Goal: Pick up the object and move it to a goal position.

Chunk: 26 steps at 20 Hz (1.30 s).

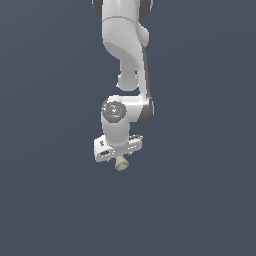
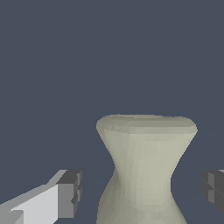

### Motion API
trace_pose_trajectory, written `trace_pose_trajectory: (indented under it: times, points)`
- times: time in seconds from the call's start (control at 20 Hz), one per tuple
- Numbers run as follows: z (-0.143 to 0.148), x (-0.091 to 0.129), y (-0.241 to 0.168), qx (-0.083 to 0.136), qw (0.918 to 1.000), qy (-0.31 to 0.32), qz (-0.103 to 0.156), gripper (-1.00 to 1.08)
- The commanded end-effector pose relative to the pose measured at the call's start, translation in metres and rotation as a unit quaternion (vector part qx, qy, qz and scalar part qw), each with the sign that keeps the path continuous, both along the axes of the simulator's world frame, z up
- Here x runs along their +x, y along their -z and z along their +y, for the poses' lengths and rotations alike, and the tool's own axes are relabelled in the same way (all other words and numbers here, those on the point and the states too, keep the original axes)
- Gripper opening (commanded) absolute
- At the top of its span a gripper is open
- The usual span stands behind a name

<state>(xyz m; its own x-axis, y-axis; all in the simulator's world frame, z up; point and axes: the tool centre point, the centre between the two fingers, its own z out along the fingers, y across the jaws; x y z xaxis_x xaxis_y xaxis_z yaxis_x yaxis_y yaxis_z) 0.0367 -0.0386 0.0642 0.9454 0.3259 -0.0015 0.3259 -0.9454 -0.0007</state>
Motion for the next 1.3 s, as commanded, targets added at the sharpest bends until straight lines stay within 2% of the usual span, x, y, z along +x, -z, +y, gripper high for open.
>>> trace_pose_trajectory:
  times: [0.0, 0.1, 0.15, 0.8, 1.05, 1.25]
  points:
    - [0.0, 0.001, 0.004, 0.0, 1.0, 0.0, -0.001, 1.0]
    - [0.0, 0.002, 0.004, 0.0, 1.0, 0.0, -0.001, 1.0]
    - [0.0, 0.002, 0.004, 0.0, 1.0, 0.0, -0.001, -1.0]
    - [-0.003, 0.0, 0.002, 0.0, 1.0, 0.0, -0.001, -1.0]
    - [-0.019, -0.007, -0.008, 0.0, 1.0, 0.0, -0.001, -1.0]
    - [-0.043, -0.019, -0.024, 0.0, 1.0, 0.0, -0.001, -1.0]
